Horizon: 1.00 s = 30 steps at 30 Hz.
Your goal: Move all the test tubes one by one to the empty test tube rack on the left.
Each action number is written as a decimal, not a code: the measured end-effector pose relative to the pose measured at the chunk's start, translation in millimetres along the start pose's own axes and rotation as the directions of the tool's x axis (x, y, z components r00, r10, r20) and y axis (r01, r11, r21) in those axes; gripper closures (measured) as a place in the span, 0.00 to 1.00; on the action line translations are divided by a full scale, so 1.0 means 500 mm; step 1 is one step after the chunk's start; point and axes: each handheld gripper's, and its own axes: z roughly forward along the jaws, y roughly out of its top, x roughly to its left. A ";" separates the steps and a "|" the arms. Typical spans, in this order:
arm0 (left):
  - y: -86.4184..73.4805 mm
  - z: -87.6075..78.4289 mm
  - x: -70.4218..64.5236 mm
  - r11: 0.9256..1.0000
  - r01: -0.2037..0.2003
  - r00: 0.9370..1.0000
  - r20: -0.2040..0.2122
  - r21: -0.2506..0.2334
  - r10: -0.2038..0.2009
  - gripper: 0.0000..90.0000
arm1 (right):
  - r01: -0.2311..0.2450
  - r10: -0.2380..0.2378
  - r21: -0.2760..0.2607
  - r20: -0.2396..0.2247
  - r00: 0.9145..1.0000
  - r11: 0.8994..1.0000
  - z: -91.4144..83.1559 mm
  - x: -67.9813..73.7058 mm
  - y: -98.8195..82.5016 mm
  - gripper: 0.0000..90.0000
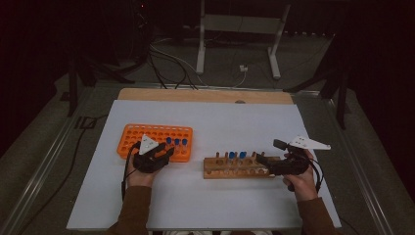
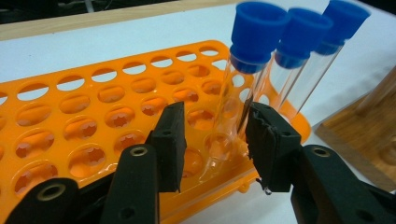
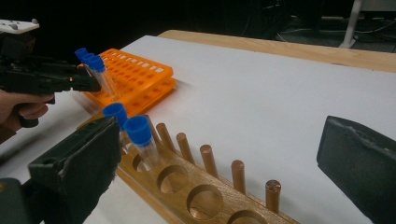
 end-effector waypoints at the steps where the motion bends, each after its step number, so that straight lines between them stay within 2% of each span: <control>1: 0.000 -0.002 0.001 1.000 0.007 1.000 0.010 0.002 -0.008 0.62 | 0.000 0.000 0.000 -0.001 1.000 1.000 0.000 0.000 0.000 0.00; 6: 0.000 -0.011 0.002 0.999 0.029 0.999 0.040 -0.018 -0.028 0.55 | 0.002 -0.002 -0.001 -0.008 1.000 1.000 0.001 0.002 0.000 0.00; 11: 0.002 -0.025 -0.002 0.997 0.054 0.997 0.065 -0.053 -0.051 0.40 | 0.010 -0.010 0.002 -0.022 1.000 1.000 0.003 0.005 0.001 0.00; 14: 0.003 -0.032 -0.008 0.997 0.044 0.997 0.062 -0.062 -0.040 0.31 | 0.015 -0.015 0.005 -0.031 0.999 1.000 0.005 0.008 0.001 0.00; 17: 0.006 -0.038 -0.019 0.997 0.028 0.999 0.042 -0.066 -0.025 0.22 | 0.022 -0.021 0.013 -0.041 0.999 1.000 0.009 0.012 0.001 0.01; 21: 0.011 -0.049 -0.028 0.995 0.025 0.999 0.045 -0.098 -0.021 0.13 | 0.044 -0.043 0.018 -0.044 0.998 0.999 0.012 0.020 0.002 0.02; 25: 0.015 -0.052 -0.038 0.994 0.010 0.999 0.046 -0.105 -0.005 0.02 | 0.065 -0.063 0.028 -0.056 0.996 0.998 0.019 0.029 0.001 0.03; 27: 0.017 -0.051 -0.043 0.994 0.004 0.999 0.043 -0.111 0.001 0.01 | 0.084 -0.083 0.023 -0.043 0.996 0.996 0.021 0.035 0.000 0.07; 30: 0.020 -0.051 -0.048 0.993 -0.002 0.999 0.046 -0.116 0.008 0.01 | 0.095 -0.094 0.032 -0.051 0.994 0.995 0.026 0.041 0.000 0.12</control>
